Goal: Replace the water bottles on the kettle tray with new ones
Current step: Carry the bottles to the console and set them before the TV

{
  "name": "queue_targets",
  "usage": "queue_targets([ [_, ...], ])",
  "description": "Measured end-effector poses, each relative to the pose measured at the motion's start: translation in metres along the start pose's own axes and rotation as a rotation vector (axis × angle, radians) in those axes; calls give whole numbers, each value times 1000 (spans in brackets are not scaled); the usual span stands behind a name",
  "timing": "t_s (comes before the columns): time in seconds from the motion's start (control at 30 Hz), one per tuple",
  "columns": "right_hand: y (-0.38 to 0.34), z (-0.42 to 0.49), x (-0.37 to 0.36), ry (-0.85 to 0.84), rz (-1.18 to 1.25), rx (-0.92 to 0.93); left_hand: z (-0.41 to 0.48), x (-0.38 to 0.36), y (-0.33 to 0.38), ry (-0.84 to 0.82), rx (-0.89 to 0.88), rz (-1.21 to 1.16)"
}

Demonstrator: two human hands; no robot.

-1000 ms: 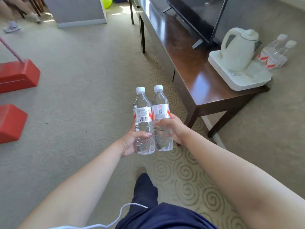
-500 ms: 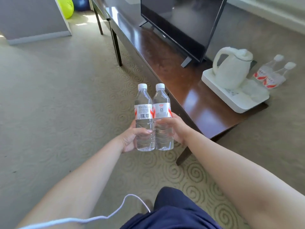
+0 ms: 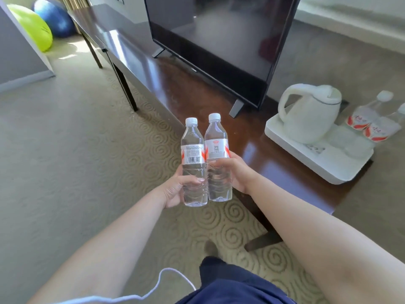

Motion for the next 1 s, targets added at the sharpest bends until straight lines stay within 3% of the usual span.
queue_targets([
  [0.33,-71,99,59,168,66,37,125,-25,119,-146,19,128],
  [1.0,-119,189,144,768,185,2,325,-84,229,-566,262,531],
])
Point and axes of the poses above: each hand's wrist, its own z-axis towards the middle knuckle, its own x-axis out of the back of the hand, y = z × x, the point moved 5 cm from there along z, towards the middle knuckle, and after that the axes turned 13 degrees about -z, right-handed, at the moved point
